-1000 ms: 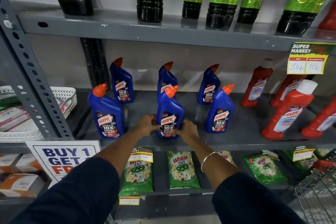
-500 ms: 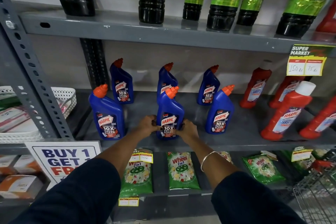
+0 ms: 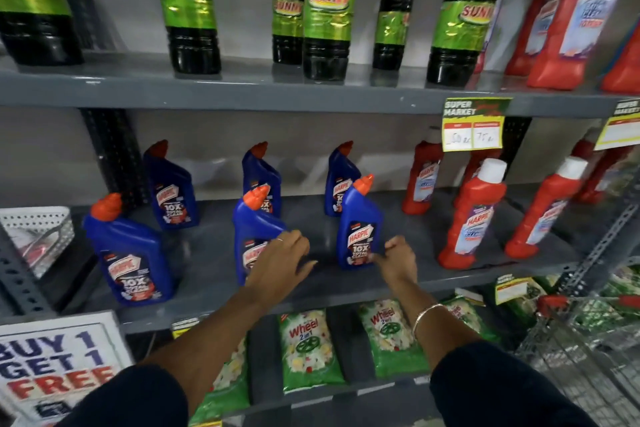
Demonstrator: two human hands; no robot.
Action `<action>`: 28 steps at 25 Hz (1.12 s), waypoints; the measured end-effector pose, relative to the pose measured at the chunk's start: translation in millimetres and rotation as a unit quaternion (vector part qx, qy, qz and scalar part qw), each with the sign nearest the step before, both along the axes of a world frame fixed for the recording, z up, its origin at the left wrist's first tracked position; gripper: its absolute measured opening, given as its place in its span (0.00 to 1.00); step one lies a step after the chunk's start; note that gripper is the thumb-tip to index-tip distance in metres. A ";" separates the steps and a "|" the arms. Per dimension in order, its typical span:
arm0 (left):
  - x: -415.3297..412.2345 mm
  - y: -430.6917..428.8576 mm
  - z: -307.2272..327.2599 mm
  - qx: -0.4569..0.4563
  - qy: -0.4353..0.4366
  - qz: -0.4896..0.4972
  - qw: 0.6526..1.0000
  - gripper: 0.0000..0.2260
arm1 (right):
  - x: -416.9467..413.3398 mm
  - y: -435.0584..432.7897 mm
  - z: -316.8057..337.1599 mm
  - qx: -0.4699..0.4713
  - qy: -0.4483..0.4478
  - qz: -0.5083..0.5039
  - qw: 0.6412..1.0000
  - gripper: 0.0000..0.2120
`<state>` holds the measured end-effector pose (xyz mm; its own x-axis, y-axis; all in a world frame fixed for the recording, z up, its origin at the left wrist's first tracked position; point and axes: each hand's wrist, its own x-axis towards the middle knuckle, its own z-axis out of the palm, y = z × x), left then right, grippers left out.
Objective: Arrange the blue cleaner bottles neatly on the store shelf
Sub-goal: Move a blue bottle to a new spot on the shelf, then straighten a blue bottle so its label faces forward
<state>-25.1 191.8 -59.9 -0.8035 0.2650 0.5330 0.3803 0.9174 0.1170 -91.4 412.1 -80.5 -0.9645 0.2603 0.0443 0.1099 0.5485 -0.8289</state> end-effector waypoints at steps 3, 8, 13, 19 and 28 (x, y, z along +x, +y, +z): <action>-43.8 58.5 -9.9 0.234 -0.177 0.066 0.954 0.15 | -28.7 34.7 -2.2 -0.046 -0.017 0.069 0.996 0.28; -90.7 100.6 -20.0 0.357 -0.274 0.123 0.885 0.22 | -70.5 47.2 -18.6 -0.070 -0.067 0.220 0.971 0.26; -86.7 112.4 -17.6 0.338 -0.275 0.176 0.882 0.11 | -68.4 53.5 -24.3 -0.045 -0.046 0.222 0.973 0.23; -81.0 117.6 -16.2 0.334 -0.277 0.167 0.885 0.13 | -54.6 63.9 -21.1 -0.049 -0.049 0.209 0.975 0.24; -83.5 114.4 -16.2 0.331 -0.284 0.143 0.888 0.11 | -45.0 61.0 -16.3 -0.038 -0.057 0.180 0.981 0.25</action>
